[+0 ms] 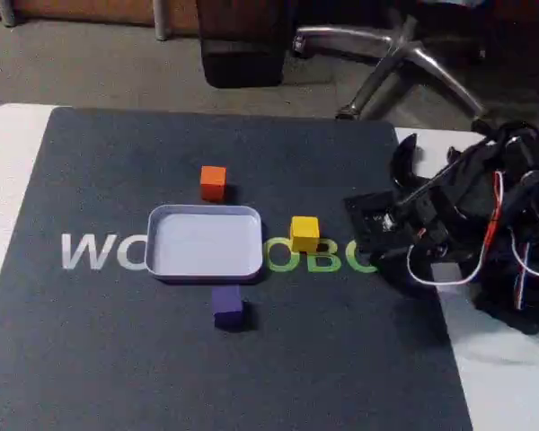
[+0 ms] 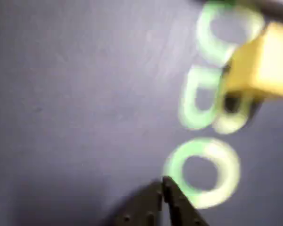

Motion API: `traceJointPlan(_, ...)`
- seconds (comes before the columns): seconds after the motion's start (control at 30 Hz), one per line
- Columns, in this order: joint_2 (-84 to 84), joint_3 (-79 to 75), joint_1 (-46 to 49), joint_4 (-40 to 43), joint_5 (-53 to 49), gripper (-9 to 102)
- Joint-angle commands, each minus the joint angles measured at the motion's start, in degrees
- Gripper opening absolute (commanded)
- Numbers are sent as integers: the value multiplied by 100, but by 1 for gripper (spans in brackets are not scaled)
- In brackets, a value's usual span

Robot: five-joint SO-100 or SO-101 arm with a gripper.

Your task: Move blocks one by one until all three blocks are in the tray.

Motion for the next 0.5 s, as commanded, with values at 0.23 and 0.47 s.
traceJointPlan(0.23, -9, -1292, 1222, 404, -562, -8)
traceJointPlan(0.47, -79, -2558, 729, 1327, 167, -8)
